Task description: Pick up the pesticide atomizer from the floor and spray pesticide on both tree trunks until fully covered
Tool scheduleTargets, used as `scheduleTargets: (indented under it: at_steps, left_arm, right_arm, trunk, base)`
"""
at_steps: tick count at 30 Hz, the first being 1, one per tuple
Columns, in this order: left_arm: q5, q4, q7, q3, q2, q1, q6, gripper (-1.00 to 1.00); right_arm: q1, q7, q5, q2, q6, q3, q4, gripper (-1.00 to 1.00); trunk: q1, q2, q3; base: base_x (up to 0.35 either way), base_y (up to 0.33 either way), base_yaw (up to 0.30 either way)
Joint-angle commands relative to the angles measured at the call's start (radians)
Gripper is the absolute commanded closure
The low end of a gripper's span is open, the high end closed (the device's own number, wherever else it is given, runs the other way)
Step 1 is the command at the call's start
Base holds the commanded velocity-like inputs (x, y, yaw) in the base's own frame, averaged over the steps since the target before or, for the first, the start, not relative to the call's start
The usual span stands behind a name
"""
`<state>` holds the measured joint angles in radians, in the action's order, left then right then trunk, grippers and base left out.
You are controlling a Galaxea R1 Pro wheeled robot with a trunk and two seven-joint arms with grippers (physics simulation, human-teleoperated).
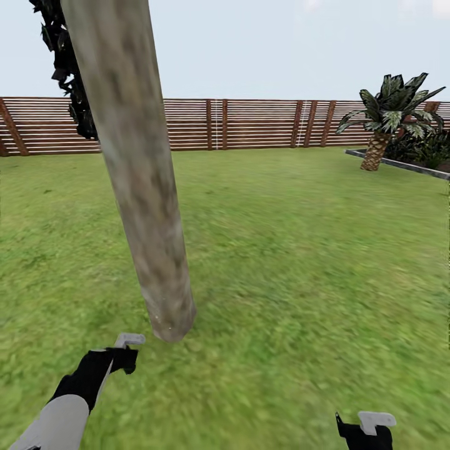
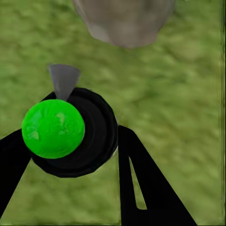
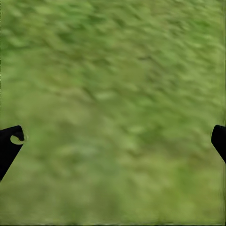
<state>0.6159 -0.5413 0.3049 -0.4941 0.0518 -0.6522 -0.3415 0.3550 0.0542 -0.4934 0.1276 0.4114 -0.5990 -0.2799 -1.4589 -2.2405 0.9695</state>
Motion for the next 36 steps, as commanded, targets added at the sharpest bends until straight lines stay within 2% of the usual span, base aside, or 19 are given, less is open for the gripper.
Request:
scheduleTargets:
  at_steps: [1, 3, 4, 5, 8, 13, 14, 17, 20, 22, 27, 28, 29, 30, 33, 36]
  left_arm:
    - [0.010, -0.002, 0.010, -0.006, -0.007, -0.002, -0.002, 1.00]
    - [0.009, -0.002, 0.011, 0.005, -0.033, -0.003, -0.002, 1.00]
    - [0.008, -0.003, 0.011, 0.031, -0.059, -0.007, -0.009, 1.00]
    - [0.007, -0.005, 0.012, 0.040, -0.065, -0.010, -0.023, 1.00]
    - [0.003, -0.013, 0.013, 0.047, -0.061, -0.014, -0.072, 1.00]
    - [0.000, -0.065, 0.014, 0.042, -0.014, -0.018, -0.095, 1.00]
    - [0.000, -0.070, 0.014, 0.042, -0.013, -0.017, -0.095, 1.00]
    - [0.001, -0.074, 0.013, 0.046, -0.026, -0.020, -0.095, 1.00]
    - [0.002, -0.080, 0.013, 0.049, -0.073, -0.031, -0.096, 1.00]
    - [0.001, -0.091, 0.013, 0.049, -0.081, -0.035, -0.097, 1.00]
    - [0.000, -0.174, 0.030, 0.044, -0.061, -0.043, -0.110, 1.00]
    - [-0.001, -0.198, 0.055, 0.042, -0.049, -0.046, -0.130, 1.00]
    - [-0.001, -0.234, 0.106, 0.042, -0.036, -0.047, -0.163, 1.00]
    - [0.000, -0.258, 0.139, 0.045, -0.033, -0.046, -0.182, 1.00]
    - [0.003, -0.288, 0.168, 0.048, -0.039, -0.046, -0.199, 1.00]
    - [0.004, -0.304, 0.177, 0.053, -0.075, -0.050, -0.205, 1.00]
  right_arm:
    - [0.001, 0.006, -0.005, 0.000, 0.004, -0.008, 0.001, -1.00]
    - [0.001, 0.006, -0.004, 0.000, 0.005, -0.008, 0.001, -1.00]
    - [0.001, 0.006, -0.004, 0.000, 0.004, -0.008, 0.001, -1.00]
    - [0.001, 0.006, -0.004, 0.000, 0.005, -0.008, 0.001, -1.00]
    - [0.001, 0.006, -0.004, 0.000, 0.005, -0.009, 0.001, -1.00]
    - [0.001, 0.006, -0.004, 0.000, 0.005, -0.008, 0.001, -1.00]
    - [0.001, 0.006, -0.004, 0.000, 0.005, -0.008, 0.001, -1.00]
    - [0.001, 0.006, -0.004, 0.000, 0.005, -0.009, 0.001, -1.00]
    - [0.001, 0.006, -0.004, 0.001, 0.006, -0.010, 0.001, -1.00]
    - [0.001, 0.006, -0.004, 0.001, 0.006, -0.010, 0.001, -1.00]
    - [0.001, 0.006, -0.004, 0.001, 0.006, -0.010, 0.001, -1.00]
    - [0.001, 0.006, -0.004, 0.001, 0.005, -0.010, 0.001, -1.00]
    - [0.001, 0.006, -0.004, 0.001, 0.006, -0.010, 0.001, -1.00]
    - [0.001, 0.006, -0.004, 0.001, 0.005, -0.010, 0.001, -1.00]
    - [0.001, 0.006, -0.004, 0.001, 0.006, -0.010, 0.001, -1.00]
    - [0.001, 0.006, -0.004, 0.001, 0.006, -0.010, 0.001, -1.00]
  trunk:
    - [0.001, 0.000, 0.001]
    - [0.001, 0.000, 0.001]
    - [0.001, 0.000, 0.001]
    - [0.001, 0.000, 0.001]
    - [0.001, 0.000, 0.001]
    - [0.001, 0.000, 0.001]
    - [0.001, 0.000, 0.001]
    - [0.001, 0.000, 0.001]
    - [0.001, 0.000, 0.001]
    - [0.001, 0.000, 0.001]
    - [0.001, 0.000, 0.001]
    - [0.001, 0.000, 0.001]
    - [0.001, 0.000, 0.001]
    - [0.001, 0.000, 0.001]
    - [0.001, 0.000, 0.001]
    - [0.001, 0.000, 0.001]
  base:
    - [-0.329, 0.000, 0.000]
    - [-0.177, 0.000, 0.000]
    - [-0.036, 0.000, 0.000]
    - [-0.019, 0.000, 0.000]
    - [-0.008, 0.000, 0.000]
    - [0.000, 0.000, 0.000]
    - [0.000, 0.000, 0.000]
    - [-0.166, 0.000, 0.000]
    - [-0.314, 0.000, 0.000]
    - [-0.324, 0.000, 0.000]
    - [-0.062, 0.000, 0.000]
    - [-0.006, 0.000, 0.000]
    - [-0.003, 0.000, 0.000]
    - [-0.001, 0.000, 0.000]
    - [0.000, 0.000, 0.000]
    - [-0.235, 0.000, 0.000]
